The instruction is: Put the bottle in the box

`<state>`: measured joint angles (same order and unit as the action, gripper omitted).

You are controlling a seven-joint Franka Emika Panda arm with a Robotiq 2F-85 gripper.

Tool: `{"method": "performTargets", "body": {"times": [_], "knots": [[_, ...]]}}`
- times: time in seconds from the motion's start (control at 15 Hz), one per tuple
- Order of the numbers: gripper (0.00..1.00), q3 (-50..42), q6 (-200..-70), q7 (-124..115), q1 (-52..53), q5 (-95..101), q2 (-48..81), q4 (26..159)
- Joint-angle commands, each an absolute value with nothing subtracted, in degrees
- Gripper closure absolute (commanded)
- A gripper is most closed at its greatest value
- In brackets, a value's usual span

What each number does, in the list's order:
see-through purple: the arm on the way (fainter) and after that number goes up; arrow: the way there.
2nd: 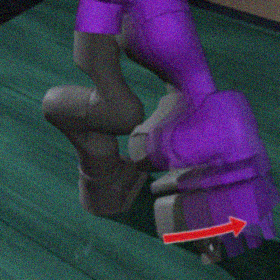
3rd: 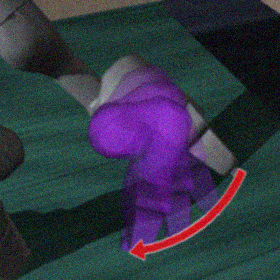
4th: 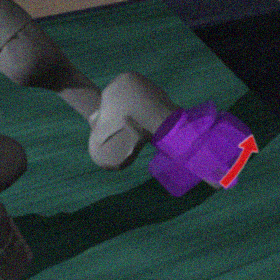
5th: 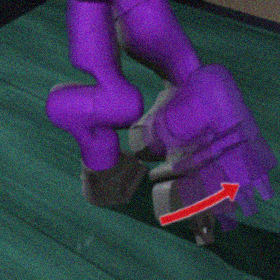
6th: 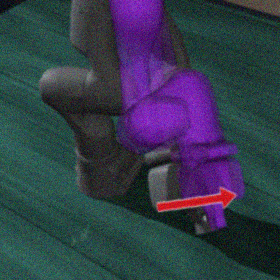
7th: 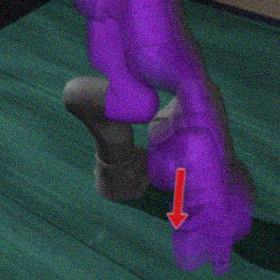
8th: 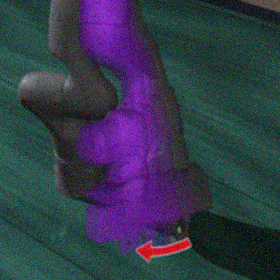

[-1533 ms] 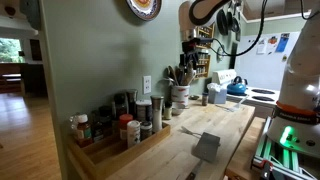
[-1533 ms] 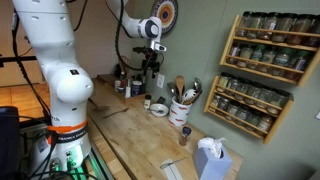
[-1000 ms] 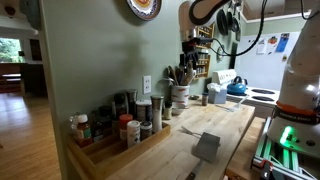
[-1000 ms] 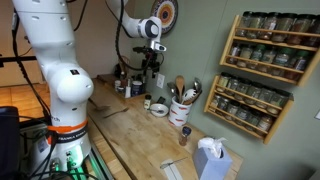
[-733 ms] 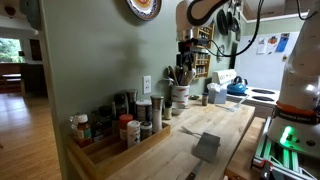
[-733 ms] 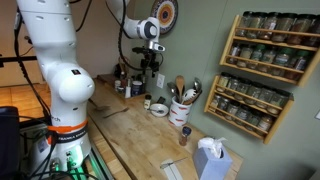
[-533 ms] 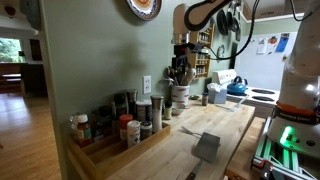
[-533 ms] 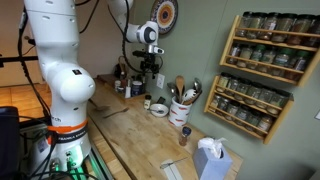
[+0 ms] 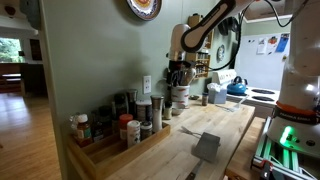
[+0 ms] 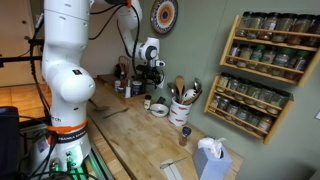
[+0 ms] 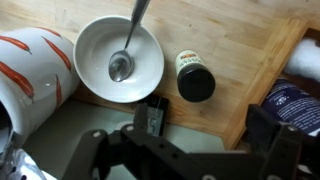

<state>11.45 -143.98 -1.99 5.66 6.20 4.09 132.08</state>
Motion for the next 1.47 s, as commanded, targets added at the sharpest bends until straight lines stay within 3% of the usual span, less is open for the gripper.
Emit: {"method": "performTargets", "body": {"times": [0.0, 1.4], "knots": [[0.0, 10.56, -147.92, 2.59, 6.65, 4.6, 7.52, 132.58], [0.0, 9.05, -150.9, 4.6, 8.38, 7.33, 18.3, 128.42]]}}
